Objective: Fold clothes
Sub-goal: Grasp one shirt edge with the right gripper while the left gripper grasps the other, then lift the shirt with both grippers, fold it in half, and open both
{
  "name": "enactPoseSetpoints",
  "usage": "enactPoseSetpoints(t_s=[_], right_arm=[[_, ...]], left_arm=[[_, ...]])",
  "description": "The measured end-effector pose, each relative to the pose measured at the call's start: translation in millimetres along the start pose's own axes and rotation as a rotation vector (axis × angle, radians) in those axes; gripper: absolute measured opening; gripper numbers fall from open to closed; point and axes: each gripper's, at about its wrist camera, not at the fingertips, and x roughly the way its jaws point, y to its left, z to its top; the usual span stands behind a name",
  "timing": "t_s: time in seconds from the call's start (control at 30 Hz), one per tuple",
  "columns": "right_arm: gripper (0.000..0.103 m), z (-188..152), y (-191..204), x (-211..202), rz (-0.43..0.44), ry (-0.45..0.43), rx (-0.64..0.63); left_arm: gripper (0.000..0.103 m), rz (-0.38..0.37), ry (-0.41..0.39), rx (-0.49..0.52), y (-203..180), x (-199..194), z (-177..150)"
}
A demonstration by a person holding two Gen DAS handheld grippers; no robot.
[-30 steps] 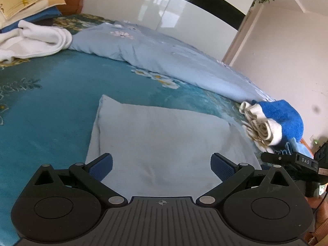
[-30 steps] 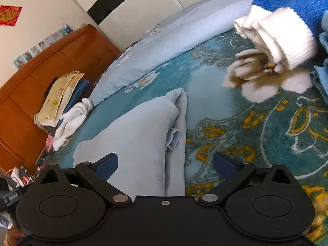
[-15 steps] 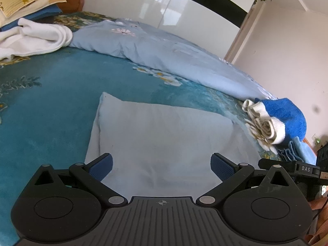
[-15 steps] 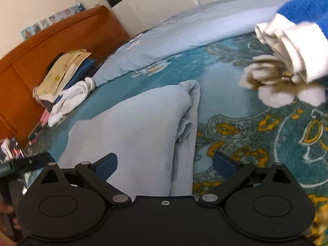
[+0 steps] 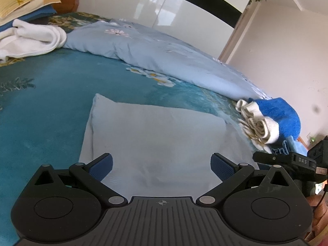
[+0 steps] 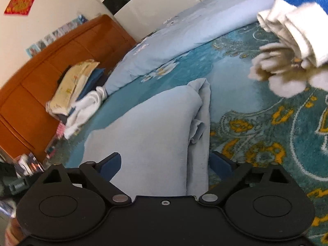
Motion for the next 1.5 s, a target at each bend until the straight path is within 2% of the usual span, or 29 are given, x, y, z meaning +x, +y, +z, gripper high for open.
enactPoseSetpoints(t_s=[0.03, 0.1, 0.17, 0.23, 0.3, 0.33, 0.43, 0.5, 0.6, 0.67, 0.7, 0.87, 1.0, 1.23, 1.5], right_arm=[[0.066, 0.1, -2.9, 0.4, 0.009, 0.006, 0.019], [0.047, 0.5, -6.6, 1.8, -0.006, 0.015, 0.037], [0.043, 1.1, -11.6, 2.5, -0.014, 0.020, 0.062], [0.028, 1.9, -20.1, 1.5, 0.001, 0.018, 0.110], [0.023, 0.7, -28.8, 0.4, 0.020, 0.013, 0.157], [0.017, -0.7, -31.3, -0.6, 0.027, 0.010, 0.171], [0.010, -3.1, -26.1, -1.0, 0.016, 0.009, 0.139], [0.009, -2.7, -21.6, -0.9, 0.007, 0.006, 0.123], [0.009, -1.2, -17.9, -1.9, 0.002, -0.007, 0.123], [0.009, 0.1, -15.1, -3.2, 0.005, -0.014, 0.120], [0.009, 0.8, -13.5, -4.3, 0.007, -0.017, 0.117], [0.009, 2.6, -7.2, -7.8, 0.006, -0.026, 0.104], [0.009, 3.1, -2.6, -10.0, 0.004, -0.036, 0.101], [0.009, 8.2, 20.2, -16.3, 0.030, -0.062, 0.068], [0.009, 18.6, 72.9, -10.3, 0.101, -0.060, -0.009]], left_arm=[[0.103, 0.001, 0.000, 0.001, -0.3, 0.1, 0.2], [0.103, -0.001, 0.001, 0.005, -1.4, 0.2, 0.6], [0.103, -0.006, 0.001, 0.010, -2.5, 0.0, 0.8], [0.103, -0.009, 0.000, 0.015, -3.7, -0.6, 0.5], [0.103, -0.011, -0.002, 0.019, -4.7, -0.7, 0.8], [0.103, -0.012, -0.003, 0.021, -5.3, -0.4, 1.2], [0.103, -0.014, -0.008, 0.037, -10.8, 1.8, 2.7], [0.099, -0.012, -0.016, 0.060, -17.4, 4.1, 3.3], [0.074, 0.007, -0.009, 0.092, -27.7, 12.9, 5.7], [0.045, 0.009, -0.007, 0.077, -30.3, 20.9, 8.1], [0.041, 0.010, -0.005, 0.061, -30.6, 26.0, 10.2], [0.005, 0.066, -0.009, 0.012, -33.5, 52.1, 17.2], [0.004, 0.087, 0.021, -0.041, -28.0, 70.5, 14.1], [0.004, 0.095, 0.039, -0.049, -21.5, 77.1, 8.1], [0.004, 0.065, 0.037, -0.068, -15.2, 77.4, 6.3]])
